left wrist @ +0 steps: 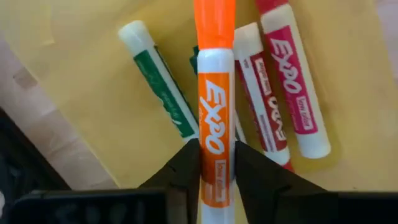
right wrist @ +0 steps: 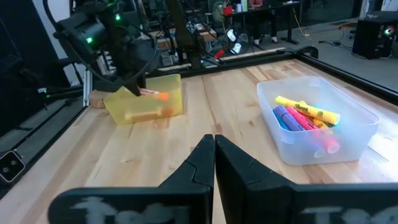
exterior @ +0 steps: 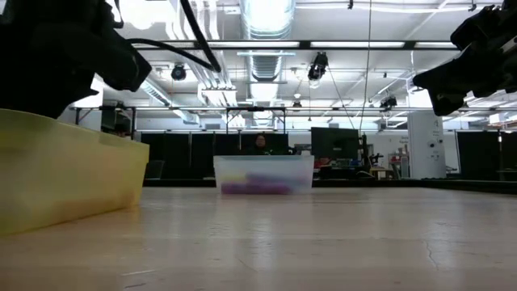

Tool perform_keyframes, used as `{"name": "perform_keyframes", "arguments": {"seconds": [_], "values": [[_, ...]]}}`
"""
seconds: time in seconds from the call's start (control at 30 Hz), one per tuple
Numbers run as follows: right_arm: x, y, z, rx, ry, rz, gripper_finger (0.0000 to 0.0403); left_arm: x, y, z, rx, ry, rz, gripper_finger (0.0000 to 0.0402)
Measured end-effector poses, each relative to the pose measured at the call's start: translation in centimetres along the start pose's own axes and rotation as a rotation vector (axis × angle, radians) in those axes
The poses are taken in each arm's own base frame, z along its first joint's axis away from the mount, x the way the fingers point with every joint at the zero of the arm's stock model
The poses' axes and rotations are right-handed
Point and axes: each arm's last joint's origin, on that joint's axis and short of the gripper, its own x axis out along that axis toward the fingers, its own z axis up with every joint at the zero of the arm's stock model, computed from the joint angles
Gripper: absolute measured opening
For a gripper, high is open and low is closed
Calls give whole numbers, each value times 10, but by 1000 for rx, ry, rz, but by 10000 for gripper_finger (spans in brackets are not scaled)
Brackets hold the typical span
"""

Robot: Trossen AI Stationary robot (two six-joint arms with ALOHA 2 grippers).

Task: Pick & Place Markers
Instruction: Put the orange marker pen into the yellow bin, then return to Home Position

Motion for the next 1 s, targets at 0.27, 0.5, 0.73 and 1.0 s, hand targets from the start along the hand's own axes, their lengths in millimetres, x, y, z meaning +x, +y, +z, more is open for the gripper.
{"name": "perform_keyframes", "arguments": {"seconds": [0.27, 0.5, 0.73, 1.0], "values": [[0, 0, 0, 0, 0, 0, 9, -4, -6, -1, -10, 8, -66, 170], [0, 0, 0, 0, 0, 0, 9, -26, -12, 1, 42, -63, -115, 170], [0, 0, 0, 0, 0, 0, 9, -53, -16, 15, 106, -259, -172, 96], [0, 0, 0, 0, 1, 0, 9, -58, -30, 57, 262, -392, -308, 4]]}}
